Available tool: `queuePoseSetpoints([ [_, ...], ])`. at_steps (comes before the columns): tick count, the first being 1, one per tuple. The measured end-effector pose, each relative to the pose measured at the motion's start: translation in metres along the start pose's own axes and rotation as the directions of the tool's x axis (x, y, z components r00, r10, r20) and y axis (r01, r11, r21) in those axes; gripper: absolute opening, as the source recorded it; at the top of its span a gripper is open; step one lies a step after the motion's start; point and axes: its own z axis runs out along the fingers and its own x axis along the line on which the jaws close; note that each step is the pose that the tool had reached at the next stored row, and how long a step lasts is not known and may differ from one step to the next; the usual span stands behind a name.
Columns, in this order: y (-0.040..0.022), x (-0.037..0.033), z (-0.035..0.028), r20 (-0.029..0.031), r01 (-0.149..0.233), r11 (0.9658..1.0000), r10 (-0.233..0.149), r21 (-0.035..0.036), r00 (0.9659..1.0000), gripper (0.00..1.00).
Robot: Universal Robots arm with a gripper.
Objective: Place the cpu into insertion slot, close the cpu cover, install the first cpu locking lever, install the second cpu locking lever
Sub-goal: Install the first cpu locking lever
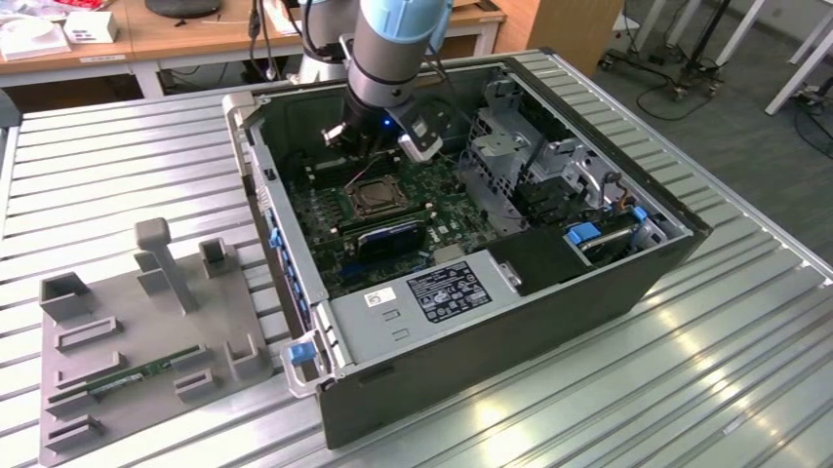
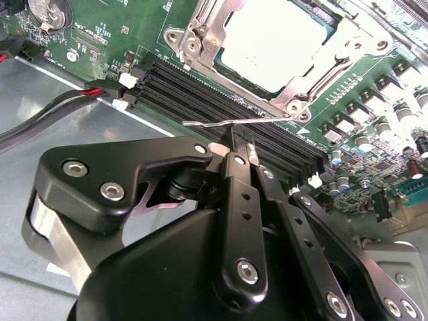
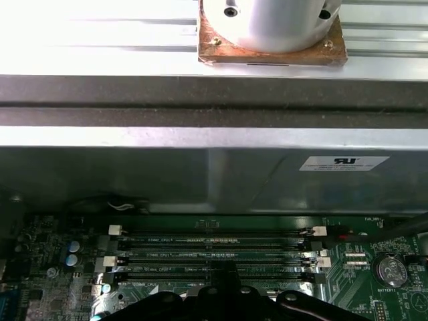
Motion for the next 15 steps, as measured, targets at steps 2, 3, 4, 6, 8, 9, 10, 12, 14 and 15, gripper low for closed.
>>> queuePoseSetpoints([
  [2, -0.0001, -0.0006, 0.0005, 0.0001, 0.000, 1.0000, 0.000, -0.0001, 1.0000, 0.11],
  [3, -0.0002, -0.0010, 0.0006, 0.0001, 0.000, 1.0000, 0.000, -0.0001, 1.0000, 0.11],
  [4, -0.0003, -0.0015, 0.0008, 0.0000, 0.000, 1.0000, 0.000, -0.0001, 1.0000, 0.11],
  [6, -0.0004, -0.0021, 0.0011, 0.0000, 0.000, 1.0000, 0.000, -0.0001, 1.0000, 0.11],
  [8, -0.0004, -0.0023, 0.0013, 0.0001, 0.000, 1.0000, 0.000, -0.0002, 1.0000, 0.11],
  [9, -0.0008, -0.0028, 0.0012, 0.0001, 0.000, 1.0000, 0.000, -0.0002, 1.0000, 0.11],
  [10, -0.0008, -0.0029, 0.0012, 0.0002, 0.000, 1.0000, 0.000, -0.0003, 1.0000, 0.11],
  [12, -0.0011, -0.0031, 0.0010, 0.0001, 0.000, 1.0000, 0.000, -0.0002, 1.0000, 0.11],
  [14, -0.0016, -0.0032, 0.0008, 0.0001, 0.000, 1.0000, 0.000, -0.0001, 1.0000, 0.11],
  [15, -0.0018, -0.0032, 0.0008, 0.0001, 0.000, 1.0000, 0.000, -0.0002, 1.0000, 0.11],
])
